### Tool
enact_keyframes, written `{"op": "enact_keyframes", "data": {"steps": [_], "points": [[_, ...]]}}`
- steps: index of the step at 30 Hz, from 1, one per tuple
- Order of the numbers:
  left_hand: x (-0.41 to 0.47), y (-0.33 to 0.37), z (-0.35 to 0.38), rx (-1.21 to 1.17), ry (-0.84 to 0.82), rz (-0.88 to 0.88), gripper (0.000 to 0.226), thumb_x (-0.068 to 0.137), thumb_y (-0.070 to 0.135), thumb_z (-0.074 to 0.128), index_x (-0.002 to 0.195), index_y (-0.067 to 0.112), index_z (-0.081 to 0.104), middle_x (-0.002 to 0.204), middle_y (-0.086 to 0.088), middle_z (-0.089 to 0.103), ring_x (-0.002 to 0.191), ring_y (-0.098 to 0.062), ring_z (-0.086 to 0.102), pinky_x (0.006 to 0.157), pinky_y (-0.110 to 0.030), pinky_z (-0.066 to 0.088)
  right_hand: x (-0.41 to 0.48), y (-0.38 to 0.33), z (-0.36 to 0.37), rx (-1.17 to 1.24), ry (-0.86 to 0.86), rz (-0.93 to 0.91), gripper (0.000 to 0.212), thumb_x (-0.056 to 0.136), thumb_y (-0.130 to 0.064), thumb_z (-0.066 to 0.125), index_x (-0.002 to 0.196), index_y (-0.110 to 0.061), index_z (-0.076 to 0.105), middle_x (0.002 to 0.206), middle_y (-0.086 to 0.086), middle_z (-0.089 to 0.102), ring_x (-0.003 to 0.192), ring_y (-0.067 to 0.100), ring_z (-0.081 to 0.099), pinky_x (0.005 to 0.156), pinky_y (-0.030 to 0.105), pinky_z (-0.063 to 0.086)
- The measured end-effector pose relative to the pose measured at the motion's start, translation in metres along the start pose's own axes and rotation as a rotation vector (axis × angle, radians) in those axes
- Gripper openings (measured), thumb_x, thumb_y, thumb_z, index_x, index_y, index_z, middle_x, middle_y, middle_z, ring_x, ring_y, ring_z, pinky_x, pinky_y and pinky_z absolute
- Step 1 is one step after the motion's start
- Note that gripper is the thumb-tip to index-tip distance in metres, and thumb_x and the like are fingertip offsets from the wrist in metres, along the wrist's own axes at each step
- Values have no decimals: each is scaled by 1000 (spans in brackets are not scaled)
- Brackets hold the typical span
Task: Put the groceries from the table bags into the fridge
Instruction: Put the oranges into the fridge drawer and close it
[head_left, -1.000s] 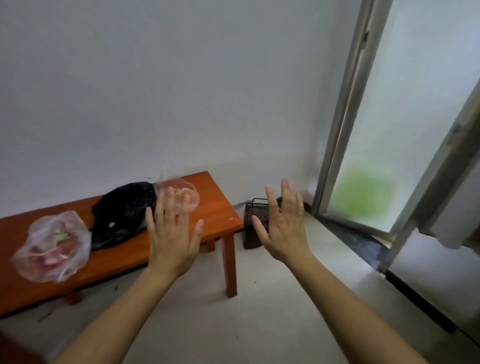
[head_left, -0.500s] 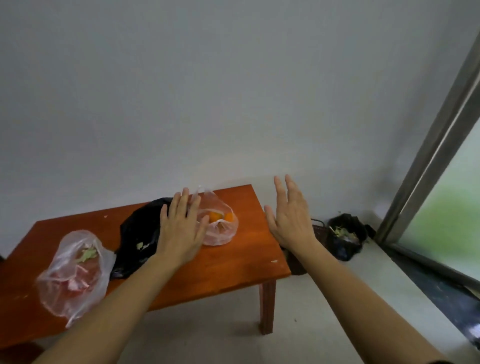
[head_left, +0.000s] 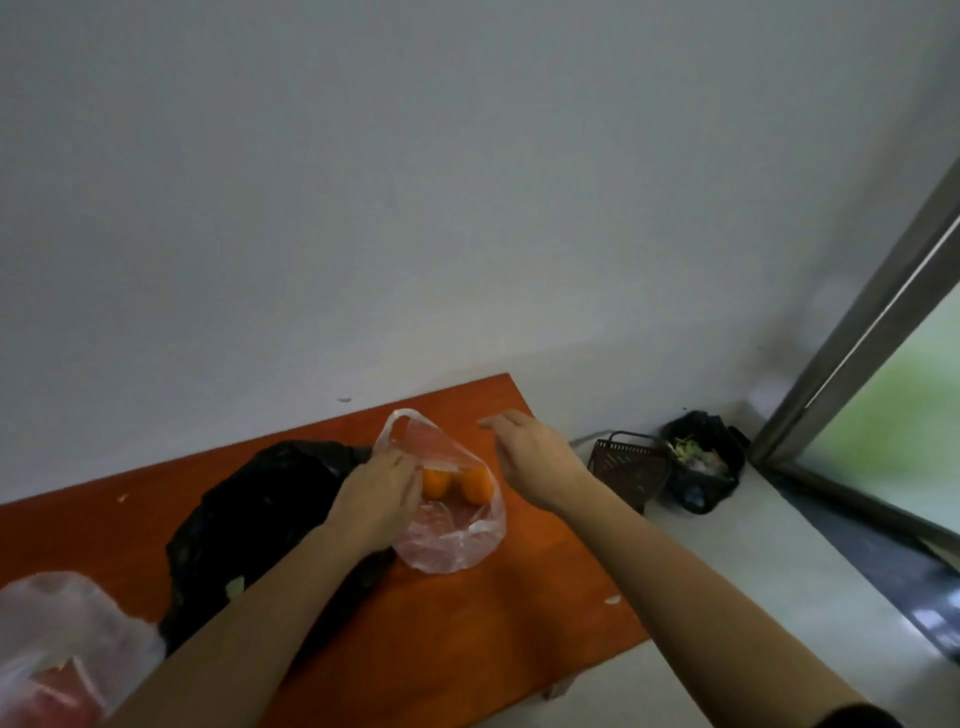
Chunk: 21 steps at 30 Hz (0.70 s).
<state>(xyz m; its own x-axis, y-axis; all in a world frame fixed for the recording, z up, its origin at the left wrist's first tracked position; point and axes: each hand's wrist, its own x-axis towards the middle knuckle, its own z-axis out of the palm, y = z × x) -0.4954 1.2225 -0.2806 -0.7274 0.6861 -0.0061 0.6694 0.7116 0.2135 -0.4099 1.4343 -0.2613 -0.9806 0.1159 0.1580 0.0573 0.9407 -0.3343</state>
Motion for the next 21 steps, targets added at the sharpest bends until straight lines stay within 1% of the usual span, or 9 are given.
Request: {"op": "enact_keyframes", "data": {"steps": [6, 8, 10, 11, 13, 15, 17, 19, 21], "points": [[66, -51, 49, -151, -345, 150, 24, 101, 17, 41, 118, 20, 58, 109, 1, 64, 86, -16, 59, 73, -28, 50, 51, 7, 67, 108, -300, 195, 32, 99, -12, 46, 125, -10, 65, 119, 14, 67, 103, 33, 63, 83, 39, 51], [79, -55, 60, -208, -418, 190, 22, 101, 8, 42, 114, 15, 58, 96, -1, 57, 79, -22, 54, 61, -20, 39, 55, 7, 86, 126, -381, 244, 24, 99, -8, 45, 109, -11, 66, 101, 11, 68, 86, 29, 61, 72, 36, 45], [91, -61, 77, -264, -453, 174, 25, 100, 5, 43, 115, 20, 57, 95, -2, 55, 89, -27, 56, 63, -20, 39, 59, 7, 100, 142, -487, 265, 24, 99, -2, 42, 91, -18, 57, 86, 6, 59, 72, 24, 51, 69, 35, 38], [97, -64, 89, -294, -454, 153, 28, 99, 7, 44, 117, 25, 56, 103, -1, 57, 96, -26, 58, 68, -19, 41, 62, 8, 107, 141, -532, 280, 24, 100, -1, 41, 93, -17, 57, 89, 8, 59, 75, 26, 53, 71, 35, 36], [111, -72, 110, -278, -466, 71, 34, 98, 16, 46, 130, 25, 53, 131, -1, 55, 112, -25, 58, 82, -31, 50, 70, 15, 120, 126, -557, 307, 31, 99, -2, 42, 126, -7, 57, 124, 16, 58, 106, 34, 58, 80, 35, 42], [125, -75, 120, -184, -460, 27, 43, 98, 24, 49, 141, 23, 45, 146, -1, 43, 118, -27, 54, 84, -37, 51, 79, 24, 132, 86, -565, 335, 54, 97, -6, 47, 150, -11, 38, 151, 14, 40, 134, 36, 44, 101, 42, 46], [138, -75, 125, -126, -445, 37, 53, 97, 27, 51, 148, 27, 35, 146, -2, 44, 119, -27, 53, 83, -37, 52, 88, 35, 144, 34, -570, 379, 66, 94, -8, 55, 155, -16, 29, 159, 9, 29, 145, 33, 29, 112, 45, 40], [149, -76, 136, -92, -482, 62, 68, 96, 30, 52, 155, 30, 19, 137, -6, 52, 107, -27, 58, 75, -36, 53, 94, 47, 155, 12, -605, 406, 72, 93, -12, 59, 155, -21, 25, 160, 7, 25, 147, 33, 24, 113, 46, 39], [160, -79, 151, -8, -548, 48, 74, 93, 41, 53, 155, 30, 16, 148, -8, 39, 126, -35, 45, 94, -43, 49, 97, 58, 168, 35, -661, 417, 77, 92, -16, 62, 156, -25, 20, 160, 7, 23, 146, 35, 24, 110, 49, 41]]}}
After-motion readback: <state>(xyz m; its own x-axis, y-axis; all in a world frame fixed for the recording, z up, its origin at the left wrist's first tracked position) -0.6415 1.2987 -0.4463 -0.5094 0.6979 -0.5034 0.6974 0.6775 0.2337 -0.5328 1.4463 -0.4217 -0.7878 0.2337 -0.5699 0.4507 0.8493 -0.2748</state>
